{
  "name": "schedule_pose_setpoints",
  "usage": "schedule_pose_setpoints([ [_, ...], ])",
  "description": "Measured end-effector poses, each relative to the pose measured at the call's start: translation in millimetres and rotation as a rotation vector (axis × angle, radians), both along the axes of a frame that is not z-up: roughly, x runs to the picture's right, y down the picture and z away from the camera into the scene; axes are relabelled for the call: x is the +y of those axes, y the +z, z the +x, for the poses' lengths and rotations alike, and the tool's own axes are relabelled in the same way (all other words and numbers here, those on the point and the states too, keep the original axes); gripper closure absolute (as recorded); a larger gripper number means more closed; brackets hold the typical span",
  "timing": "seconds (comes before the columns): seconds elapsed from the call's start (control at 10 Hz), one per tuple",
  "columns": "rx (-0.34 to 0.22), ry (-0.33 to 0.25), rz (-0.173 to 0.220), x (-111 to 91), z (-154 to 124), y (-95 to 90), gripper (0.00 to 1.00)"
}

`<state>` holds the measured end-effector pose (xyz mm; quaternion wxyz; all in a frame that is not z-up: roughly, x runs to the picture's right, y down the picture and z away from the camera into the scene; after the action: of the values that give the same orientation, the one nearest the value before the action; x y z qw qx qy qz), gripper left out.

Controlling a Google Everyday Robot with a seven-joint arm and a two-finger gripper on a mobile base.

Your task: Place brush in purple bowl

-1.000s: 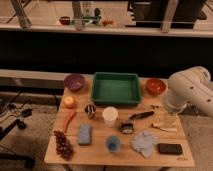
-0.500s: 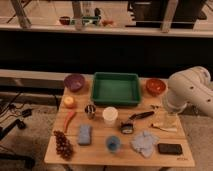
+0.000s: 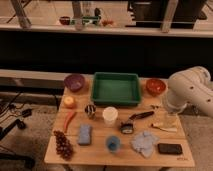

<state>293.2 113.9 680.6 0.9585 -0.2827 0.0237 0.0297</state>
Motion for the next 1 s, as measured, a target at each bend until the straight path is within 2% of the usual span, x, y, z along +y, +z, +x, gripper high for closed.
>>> schedule_pose_setpoints([
  [0.7, -0.001, -0.010, -0.004, 3.4, -1.6, -0.5, 0.20],
  [0.8, -0.005, -0.016, -0.004, 8.1, -5.7, 1.3, 0.20],
  [1.0, -0.040, -0.046, -0.012, 24.2, -36.6, 9.5, 0.20],
])
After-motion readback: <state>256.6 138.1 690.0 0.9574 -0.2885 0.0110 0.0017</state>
